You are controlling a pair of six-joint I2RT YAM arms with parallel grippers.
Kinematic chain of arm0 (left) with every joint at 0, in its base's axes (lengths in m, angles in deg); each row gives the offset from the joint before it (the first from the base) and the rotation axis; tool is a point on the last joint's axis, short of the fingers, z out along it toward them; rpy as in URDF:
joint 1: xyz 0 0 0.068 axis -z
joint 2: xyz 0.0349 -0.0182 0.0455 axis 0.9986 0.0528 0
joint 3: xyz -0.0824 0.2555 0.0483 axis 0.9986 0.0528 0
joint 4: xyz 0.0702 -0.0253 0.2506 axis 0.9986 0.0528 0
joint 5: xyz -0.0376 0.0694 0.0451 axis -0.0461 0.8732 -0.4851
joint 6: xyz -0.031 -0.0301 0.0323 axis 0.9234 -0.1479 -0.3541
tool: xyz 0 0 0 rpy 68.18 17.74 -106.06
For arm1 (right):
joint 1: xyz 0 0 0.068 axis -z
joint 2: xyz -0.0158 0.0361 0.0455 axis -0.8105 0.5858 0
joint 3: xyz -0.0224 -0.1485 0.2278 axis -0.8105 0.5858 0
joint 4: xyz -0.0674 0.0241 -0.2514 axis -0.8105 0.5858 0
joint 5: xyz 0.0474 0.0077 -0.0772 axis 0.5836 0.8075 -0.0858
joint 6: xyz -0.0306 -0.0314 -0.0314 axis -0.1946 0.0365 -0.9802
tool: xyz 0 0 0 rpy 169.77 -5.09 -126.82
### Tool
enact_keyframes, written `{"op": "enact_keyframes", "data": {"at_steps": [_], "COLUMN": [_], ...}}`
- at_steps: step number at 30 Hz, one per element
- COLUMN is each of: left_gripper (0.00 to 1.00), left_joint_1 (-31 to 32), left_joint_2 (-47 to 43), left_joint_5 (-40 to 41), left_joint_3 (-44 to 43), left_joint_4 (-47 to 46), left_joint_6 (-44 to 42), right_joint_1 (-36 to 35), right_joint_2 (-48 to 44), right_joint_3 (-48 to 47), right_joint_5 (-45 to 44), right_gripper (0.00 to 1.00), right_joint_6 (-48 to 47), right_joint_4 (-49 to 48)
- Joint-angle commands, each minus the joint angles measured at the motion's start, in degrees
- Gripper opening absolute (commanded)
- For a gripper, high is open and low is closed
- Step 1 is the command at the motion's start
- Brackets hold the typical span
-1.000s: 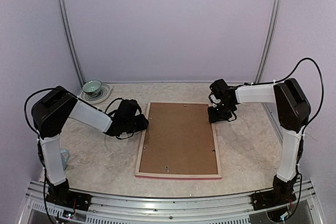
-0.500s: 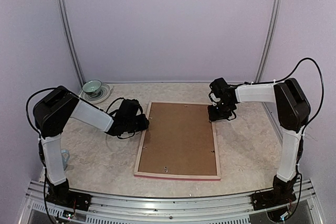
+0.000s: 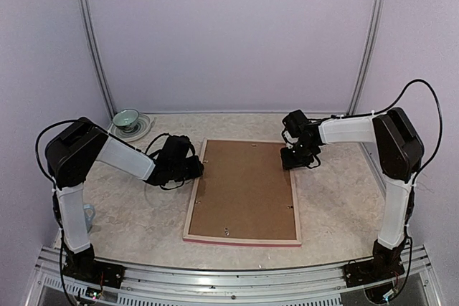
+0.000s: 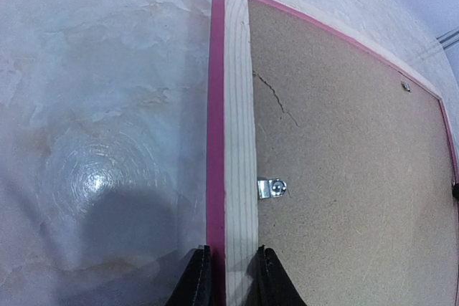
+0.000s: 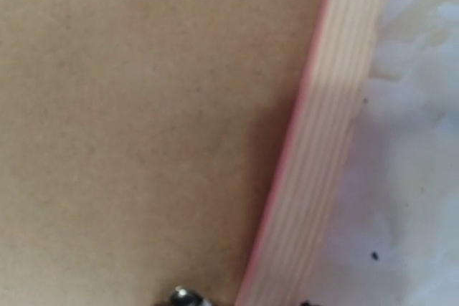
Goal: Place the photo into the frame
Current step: Press the fastener onto the backboard.
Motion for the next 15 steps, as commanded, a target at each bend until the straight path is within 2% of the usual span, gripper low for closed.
{"op": "enact_keyframes", "data": {"at_steps": [1, 15], "left_gripper": [0.19, 0.19], "left_joint_1": [0.4, 0.4], "left_joint_2": [3.5, 3.2], "left_joint_5": [-1.9, -1.7], "left_joint_3": [2.0, 2.0], "left_joint_4": [9.1, 9.1], "left_joint_6": [0.0, -0.1], "right_joint_1": [-0.5, 0.2], "right_joint_2": [-0.9, -0.3], "right_joint_3": [2.7, 1.9], "right_joint_5": [-4.8, -6.8], "right_gripper": [0.40, 0.24], "right_joint_6": [1.4, 0.8], "right_joint_4": [0.8, 0.2]}}
